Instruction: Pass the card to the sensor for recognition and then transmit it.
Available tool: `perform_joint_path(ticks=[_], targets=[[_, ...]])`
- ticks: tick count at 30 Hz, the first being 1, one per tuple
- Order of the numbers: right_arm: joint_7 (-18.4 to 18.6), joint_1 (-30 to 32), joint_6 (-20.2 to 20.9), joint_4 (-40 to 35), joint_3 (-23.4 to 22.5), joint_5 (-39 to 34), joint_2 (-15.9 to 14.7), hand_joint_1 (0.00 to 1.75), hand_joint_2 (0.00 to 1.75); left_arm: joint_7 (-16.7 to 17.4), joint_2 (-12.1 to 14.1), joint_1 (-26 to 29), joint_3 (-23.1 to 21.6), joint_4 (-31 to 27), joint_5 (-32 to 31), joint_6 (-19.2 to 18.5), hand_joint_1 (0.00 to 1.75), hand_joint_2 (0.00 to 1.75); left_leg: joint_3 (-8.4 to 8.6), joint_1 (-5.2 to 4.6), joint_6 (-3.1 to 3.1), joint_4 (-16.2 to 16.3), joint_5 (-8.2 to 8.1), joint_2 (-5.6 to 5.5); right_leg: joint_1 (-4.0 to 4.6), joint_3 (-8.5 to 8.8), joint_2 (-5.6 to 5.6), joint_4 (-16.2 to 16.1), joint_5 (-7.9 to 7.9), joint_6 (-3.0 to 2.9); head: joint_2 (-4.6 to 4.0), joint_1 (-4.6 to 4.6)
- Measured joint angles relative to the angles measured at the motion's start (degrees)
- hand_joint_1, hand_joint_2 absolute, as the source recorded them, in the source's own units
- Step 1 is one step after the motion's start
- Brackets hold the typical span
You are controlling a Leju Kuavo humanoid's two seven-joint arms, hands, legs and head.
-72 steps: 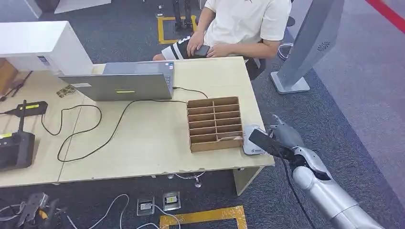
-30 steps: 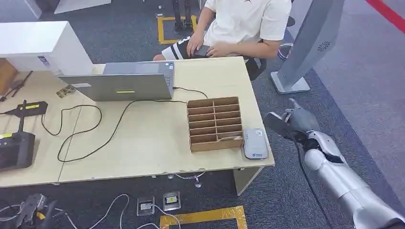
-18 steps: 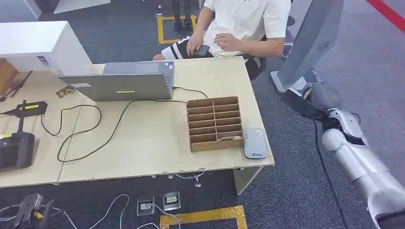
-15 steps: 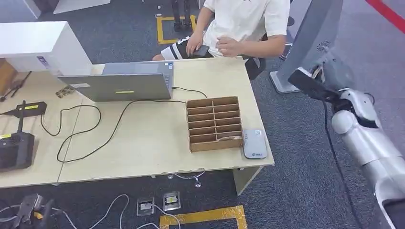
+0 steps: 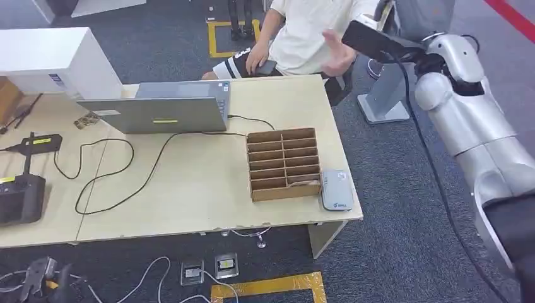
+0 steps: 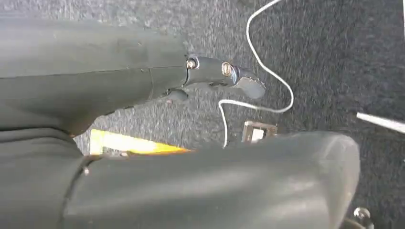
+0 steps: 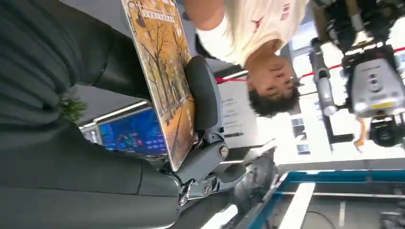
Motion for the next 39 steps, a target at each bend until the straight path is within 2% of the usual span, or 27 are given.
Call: perform_joint_path(ticks=[7,16,18,19,20,21,33,39], targets=[[0.7,-0.1,-0.3,4.3,3.5,-0.7,4.7,1.75,1.75,0.0,0.0,0.1,-0.5,0.2,2.7,0.1,0.00,0.00,-0.02,0.00,0.00,0.0,0.00,-0.07,0.00,-0.01,-0.10,0.0,-0.01,-0.01,0.00,-0.02],[1.4,1.0,0.1,5.8,6.2,-2.0,5.6,1.75,1.75,-2.3,0.1,0.0,-1.3,0.7,3.9,0.1,0.00,0.00,-0.02,0.00,0.00,0.0,0.00,-0.06,0.00,0.00,-0.09,-0.1,0.00,0.00,0.00,-0.04],[1.4,1.3,0.0,6.1,6.6,-2.1,5.7,1.64,1.75,-2.6,0.1,0.0,-1.6,0.9,4.1,0.1,0.00,0.00,-0.02,0.00,0.00,0.0,0.00,-0.05,0.00,0.00,-0.08,-0.1,0.00,0.00,0.00,-0.04],[1.6,1.5,-0.1,6.2,6.7,-2.1,5.7,0.77,1.75,-2.7,0.1,0.0,-1.7,0.9,4.2,0.1,0.00,0.00,-0.02,0.00,0.00,0.0,0.00,-0.05,0.00,0.00,-0.08,-0.1,0.00,0.00,0.00,-0.04],[1.6,1.7,-0.2,6.3,6.9,-2.1,5.7,0.12,1.75,-2.7,0.1,0.0,-1.7,1.0,4.2,0.2,0.00,0.00,-0.02,0.00,0.00,0.0,0.00,-0.05,0.00,-0.01,-0.09,-0.1,0.00,0.00,0.00,-0.04],[1.6,1.9,-0.4,6.4,7.1,-2.2,5.7,0.00,1.75,-2.7,0.2,0.0,-1.8,1.0,4.3,0.1,0.00,0.00,-0.02,0.00,0.00,0.0,0.00,-0.05,0.00,-0.01,-0.08,-0.1,0.00,0.00,0.00,-0.04],[1.7,4.9,-5.1,7.1,8.4,-4.4,5.7,0.00,1.75,-3.2,0.9,-0.5,-3.3,1.9,5.4,0.2,0.00,0.00,0.00,0.00,0.00,0.0,0.00,-0.03,0.00,-0.01,-0.01,-0.1,0.01,0.00,0.00,-0.02],[-0.6,4.8,-6.4,6.6,8.0,-11.9,5.7,0.00,1.75,-5.2,1.0,-1.0,-4.5,2.2,6.2,0.1,0.00,0.00,0.00,0.00,0.00,0.0,0.00,-0.03,0.00,0.00,-0.01,-0.1,0.01,0.00,0.00,-0.02]])
